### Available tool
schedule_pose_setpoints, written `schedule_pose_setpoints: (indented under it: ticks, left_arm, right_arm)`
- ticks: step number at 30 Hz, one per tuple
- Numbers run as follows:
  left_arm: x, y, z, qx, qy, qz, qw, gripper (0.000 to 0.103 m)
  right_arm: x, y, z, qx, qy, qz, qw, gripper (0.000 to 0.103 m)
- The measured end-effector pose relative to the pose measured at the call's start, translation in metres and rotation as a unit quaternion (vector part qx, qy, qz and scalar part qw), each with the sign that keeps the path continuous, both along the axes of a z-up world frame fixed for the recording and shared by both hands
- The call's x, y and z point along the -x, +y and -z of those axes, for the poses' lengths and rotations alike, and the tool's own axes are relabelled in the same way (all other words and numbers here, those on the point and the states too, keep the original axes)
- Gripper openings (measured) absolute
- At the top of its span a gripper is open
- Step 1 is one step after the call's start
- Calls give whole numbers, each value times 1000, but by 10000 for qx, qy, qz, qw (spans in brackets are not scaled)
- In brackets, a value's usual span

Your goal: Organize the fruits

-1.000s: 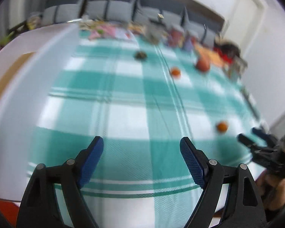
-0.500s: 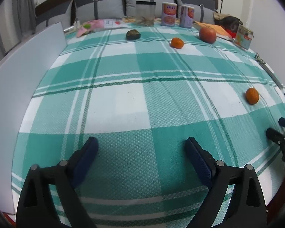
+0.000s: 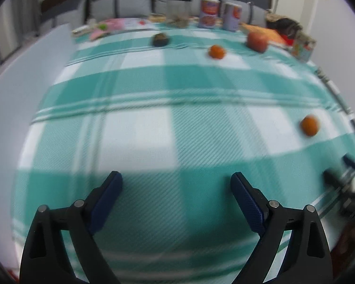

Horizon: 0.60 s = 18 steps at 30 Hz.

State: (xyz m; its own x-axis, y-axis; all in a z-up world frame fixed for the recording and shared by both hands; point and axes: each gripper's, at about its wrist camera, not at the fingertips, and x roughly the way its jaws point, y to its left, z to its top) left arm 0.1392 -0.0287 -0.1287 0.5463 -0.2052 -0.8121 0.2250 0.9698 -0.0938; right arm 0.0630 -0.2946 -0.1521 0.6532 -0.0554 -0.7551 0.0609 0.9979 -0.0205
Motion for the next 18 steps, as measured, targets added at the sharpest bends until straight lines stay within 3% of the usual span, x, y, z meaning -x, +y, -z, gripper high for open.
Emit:
schedule_pose_setpoints:
  ticks: [4, 8, 12, 14, 16, 18]
  left_arm:
    - [-56, -34, -21, 253, -88, 373, 9989, 94]
    - [-130, -65, -23, 497, -24, 244, 9985, 92]
    - [-179, -90, -8, 241, -98, 72, 9996, 89]
    - [-192, -98, 1, 148, -79, 53, 9998, 68]
    - [-199, -103, 5, -22, -148, 32, 9999, 55]
    - [-197, -103, 5, -52, -303, 71, 9995, 33]
  right_arm:
    - [0, 0, 0, 0, 26, -17, 10000, 103]
    - [0, -1, 0, -2, 55, -84, 9999, 103]
    - [-1, -2, -1, -4, 73, -197, 9998, 103]
    - [-2, -2, -1, -3, 74, -264, 9996, 103]
    - [-2, -3, -1, -5, 75, -309, 9995, 103]
    - [-2, -3, -1, -8, 71, -353, 9993, 103]
